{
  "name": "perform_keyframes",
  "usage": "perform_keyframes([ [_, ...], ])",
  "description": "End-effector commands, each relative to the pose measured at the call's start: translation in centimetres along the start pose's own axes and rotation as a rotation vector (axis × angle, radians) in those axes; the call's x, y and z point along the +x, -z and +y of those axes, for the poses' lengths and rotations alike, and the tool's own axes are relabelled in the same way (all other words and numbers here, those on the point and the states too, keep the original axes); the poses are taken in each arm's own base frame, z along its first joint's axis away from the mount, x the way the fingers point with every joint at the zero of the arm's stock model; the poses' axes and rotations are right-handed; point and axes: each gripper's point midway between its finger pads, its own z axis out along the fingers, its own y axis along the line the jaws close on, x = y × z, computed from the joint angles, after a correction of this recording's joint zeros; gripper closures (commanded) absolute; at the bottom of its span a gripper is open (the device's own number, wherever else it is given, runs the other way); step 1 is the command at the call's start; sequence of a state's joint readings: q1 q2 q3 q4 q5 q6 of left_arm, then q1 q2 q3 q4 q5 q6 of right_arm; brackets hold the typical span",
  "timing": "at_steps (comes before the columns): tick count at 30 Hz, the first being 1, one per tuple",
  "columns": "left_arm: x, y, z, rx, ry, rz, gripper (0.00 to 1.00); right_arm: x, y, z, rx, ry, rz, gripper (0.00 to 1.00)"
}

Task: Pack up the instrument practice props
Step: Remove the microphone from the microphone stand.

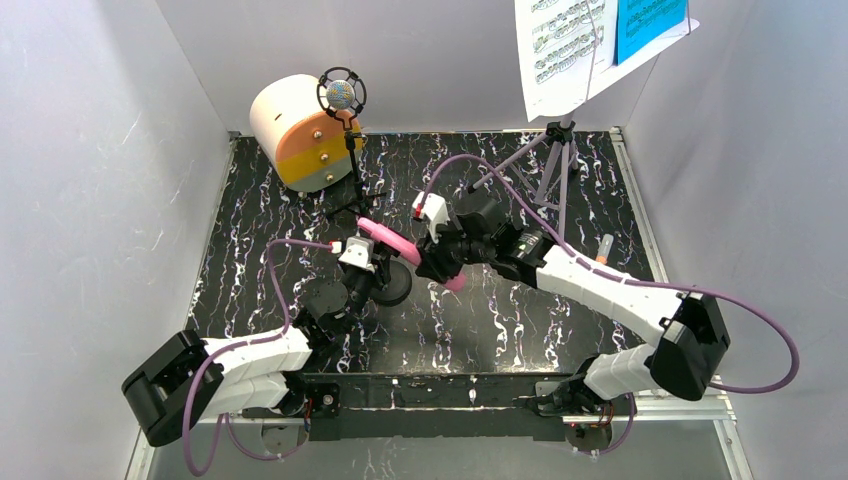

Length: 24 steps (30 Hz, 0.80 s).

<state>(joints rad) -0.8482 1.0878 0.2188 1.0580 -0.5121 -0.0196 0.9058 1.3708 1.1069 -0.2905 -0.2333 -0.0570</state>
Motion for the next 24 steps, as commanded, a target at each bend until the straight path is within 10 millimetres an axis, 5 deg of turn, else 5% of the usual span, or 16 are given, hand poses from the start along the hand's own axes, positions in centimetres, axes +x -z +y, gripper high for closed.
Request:
perform_keyframes([
  [1, 1.3, 2.3, 10.9, -0.521, -0.075, 0.044, 1.00, 9.5, 4.4, 2.1, -0.032, -0.140, 0.347, 0.99],
  [24, 1.5, 0.5, 7.6, -0.313, -0.090, 0.053, 1.00, 9.6, 6.3, -0.1, 0.138, -0.201, 0.230, 0.99],
])
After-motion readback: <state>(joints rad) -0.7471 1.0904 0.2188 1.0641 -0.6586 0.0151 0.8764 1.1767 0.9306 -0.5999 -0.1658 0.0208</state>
